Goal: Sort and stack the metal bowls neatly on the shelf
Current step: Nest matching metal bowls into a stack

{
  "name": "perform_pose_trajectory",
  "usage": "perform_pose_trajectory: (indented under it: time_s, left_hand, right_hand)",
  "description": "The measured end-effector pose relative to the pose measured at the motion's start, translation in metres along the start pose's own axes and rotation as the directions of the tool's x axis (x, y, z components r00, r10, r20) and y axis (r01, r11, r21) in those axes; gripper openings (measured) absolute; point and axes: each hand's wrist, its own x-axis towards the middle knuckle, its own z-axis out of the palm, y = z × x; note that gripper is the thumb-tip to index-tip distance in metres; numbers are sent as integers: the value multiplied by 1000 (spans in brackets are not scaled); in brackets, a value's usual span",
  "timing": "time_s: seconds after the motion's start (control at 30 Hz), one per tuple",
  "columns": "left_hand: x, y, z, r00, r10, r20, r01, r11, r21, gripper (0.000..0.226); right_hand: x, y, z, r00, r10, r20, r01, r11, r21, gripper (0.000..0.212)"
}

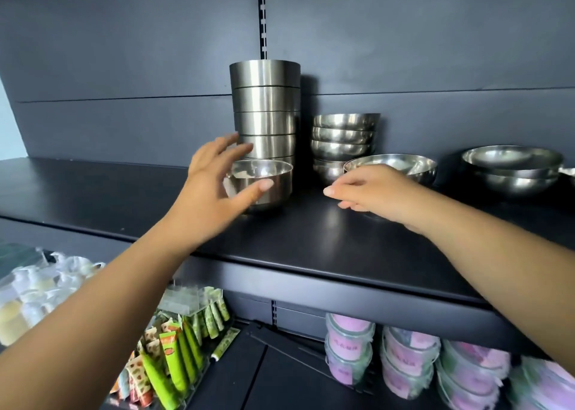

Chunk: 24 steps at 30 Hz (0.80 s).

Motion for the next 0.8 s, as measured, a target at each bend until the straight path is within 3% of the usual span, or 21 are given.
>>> perform_pose_trajectory:
  time_s: [0.07, 0.17, 0.23, 0.43, 0.6, 0.67, 0.73, 0.8]
  left_hand:
    - [1, 19, 8, 987, 51, 153, -49, 999, -18, 49]
    - [4, 39, 29, 878, -70, 473, 156, 977, -144, 46]
    - [10, 45, 49, 819, -106, 564, 225, 963, -146, 49]
    - [44, 63, 101, 809, -138, 572, 280, 945, -168, 64]
    - [63, 76, 140, 770, -79, 633, 284, 931, -229, 57]
    - [69, 78, 153, 777, -74, 625, 286, 926, -245, 56]
    - [75, 76, 165, 791, -77, 607, 281, 927, -249, 53]
    - [80, 76, 177, 810, -84, 581, 268, 933, -239, 52]
  right_hand:
    - [-10, 8, -15, 999, 38, -21, -37, 999, 25, 15]
    - [-23, 22, -41, 990, 110, -93, -104, 992, 71, 19]
    - [-31, 36, -58, 977, 153, -149, -145, 987, 64, 23]
    - [-36, 72, -84, 901, 224, -371, -231, 973, 26, 43]
    - [-21, 81, -88, 941, 212, -265, -201, 977, 68, 41]
    - [-11, 90, -91, 942, 211, -262, -197, 977, 80, 56]
    - [-3, 100, -97, 928, 214, -303, -186, 975, 120, 86]
    - [4, 108, -101, 919, 192, -343, -148, 978, 149, 89]
